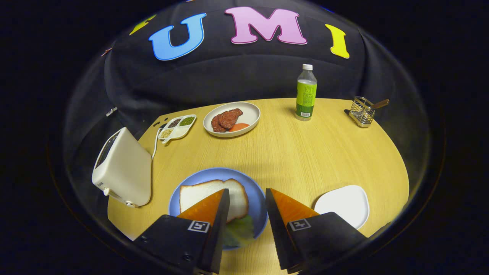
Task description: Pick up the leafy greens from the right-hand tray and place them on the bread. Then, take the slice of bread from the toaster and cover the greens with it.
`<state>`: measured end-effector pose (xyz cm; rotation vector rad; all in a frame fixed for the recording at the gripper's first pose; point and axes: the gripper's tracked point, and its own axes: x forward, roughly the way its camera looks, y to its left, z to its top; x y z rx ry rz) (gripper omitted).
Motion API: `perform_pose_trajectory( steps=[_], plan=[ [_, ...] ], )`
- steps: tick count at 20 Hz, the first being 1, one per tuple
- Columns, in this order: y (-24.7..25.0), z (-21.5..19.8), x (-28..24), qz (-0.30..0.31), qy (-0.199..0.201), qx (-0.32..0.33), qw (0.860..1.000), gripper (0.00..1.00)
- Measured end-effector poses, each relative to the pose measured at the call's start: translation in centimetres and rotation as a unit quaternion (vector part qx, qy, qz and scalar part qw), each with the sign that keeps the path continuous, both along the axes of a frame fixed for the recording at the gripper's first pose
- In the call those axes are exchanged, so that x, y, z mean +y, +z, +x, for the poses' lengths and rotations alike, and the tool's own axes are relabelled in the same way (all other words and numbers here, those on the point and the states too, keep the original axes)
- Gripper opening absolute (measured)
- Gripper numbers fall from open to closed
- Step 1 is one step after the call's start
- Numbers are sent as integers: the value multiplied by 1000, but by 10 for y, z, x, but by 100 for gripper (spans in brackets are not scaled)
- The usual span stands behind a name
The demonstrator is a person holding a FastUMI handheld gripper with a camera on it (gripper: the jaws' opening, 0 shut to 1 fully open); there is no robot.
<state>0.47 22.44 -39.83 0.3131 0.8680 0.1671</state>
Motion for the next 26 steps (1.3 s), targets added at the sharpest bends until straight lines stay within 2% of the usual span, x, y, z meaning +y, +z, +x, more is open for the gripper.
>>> perform_pose_trajectory(
  steps=[3,8,11,15,19,26],
  plan=[
    [28,-1,-12,16,-2,-21,1000,78],
    [87,4,-34,30,6,-75,997,90],
    [131,8,-53,18,15,-122,992,98],
    [183,9,-80,-5,34,-178,983,99],
    [224,2,-98,6,39,-215,976,99],
    [257,-5,-127,24,42,-264,963,99]
  ],
)
